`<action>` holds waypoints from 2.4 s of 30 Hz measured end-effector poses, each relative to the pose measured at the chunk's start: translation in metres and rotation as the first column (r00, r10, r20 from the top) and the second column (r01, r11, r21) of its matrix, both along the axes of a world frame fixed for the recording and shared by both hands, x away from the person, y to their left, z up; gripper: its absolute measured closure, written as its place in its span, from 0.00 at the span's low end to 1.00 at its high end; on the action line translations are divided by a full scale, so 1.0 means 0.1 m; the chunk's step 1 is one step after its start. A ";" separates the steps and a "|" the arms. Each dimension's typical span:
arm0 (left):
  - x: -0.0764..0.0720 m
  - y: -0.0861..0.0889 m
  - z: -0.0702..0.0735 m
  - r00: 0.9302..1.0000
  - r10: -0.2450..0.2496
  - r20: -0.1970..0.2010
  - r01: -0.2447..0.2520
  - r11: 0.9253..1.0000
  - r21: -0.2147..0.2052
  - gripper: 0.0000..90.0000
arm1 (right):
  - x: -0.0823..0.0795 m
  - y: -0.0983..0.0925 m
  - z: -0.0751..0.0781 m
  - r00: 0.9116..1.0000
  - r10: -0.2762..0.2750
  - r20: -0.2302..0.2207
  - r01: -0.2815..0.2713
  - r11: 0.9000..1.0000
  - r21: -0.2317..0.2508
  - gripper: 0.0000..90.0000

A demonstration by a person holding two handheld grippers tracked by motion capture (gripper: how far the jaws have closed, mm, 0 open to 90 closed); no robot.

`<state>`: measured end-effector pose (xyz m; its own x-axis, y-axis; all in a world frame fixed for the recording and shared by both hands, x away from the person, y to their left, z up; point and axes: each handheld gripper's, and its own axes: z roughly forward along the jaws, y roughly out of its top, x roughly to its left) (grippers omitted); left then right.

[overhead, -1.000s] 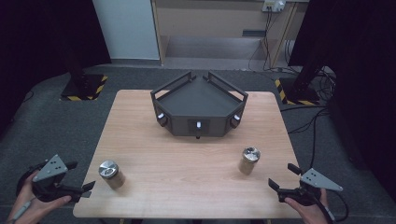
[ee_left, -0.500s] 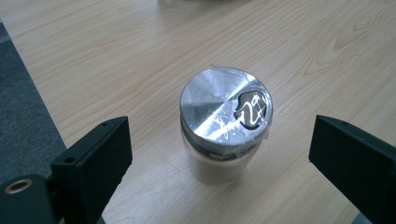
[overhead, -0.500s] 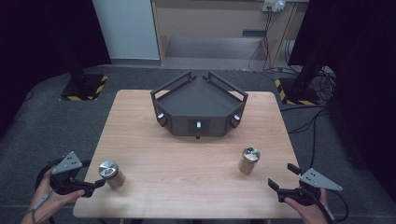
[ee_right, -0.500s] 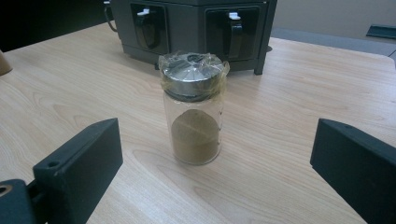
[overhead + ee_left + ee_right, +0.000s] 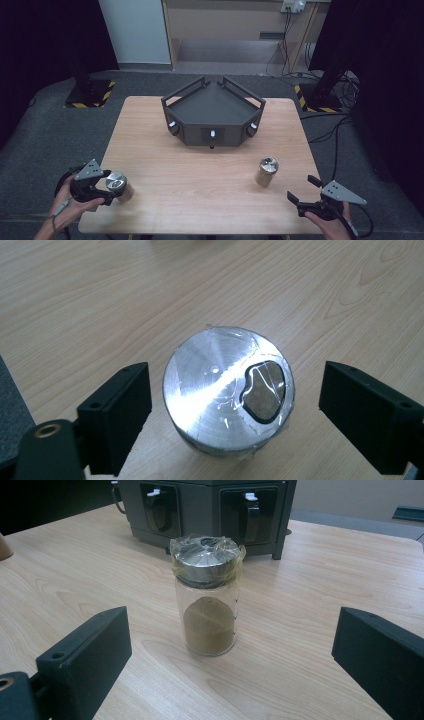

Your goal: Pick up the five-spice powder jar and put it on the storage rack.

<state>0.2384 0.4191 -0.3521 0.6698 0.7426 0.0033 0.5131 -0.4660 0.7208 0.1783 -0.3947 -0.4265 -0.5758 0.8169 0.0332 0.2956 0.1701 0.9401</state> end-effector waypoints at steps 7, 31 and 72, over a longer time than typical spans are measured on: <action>0.04 -0.01 -0.04 1.000 0.004 0.008 -0.004 1.000 -0.009 0.27 | 0.00 0.00 0.00 1.000 0.001 0.001 -0.001 1.000 -0.001 0.03; 0.26 -0.28 0.38 0.996 -0.091 0.022 0.091 0.996 0.017 0.38 | 0.00 0.00 0.00 1.000 0.004 -0.002 -0.004 1.000 -0.001 0.03; 2.11 -2.00 1.62 0.985 -0.170 -0.001 0.170 0.985 0.029 0.38 | 0.02 -0.03 -0.02 1.000 0.016 -0.010 -0.016 1.000 0.020 0.03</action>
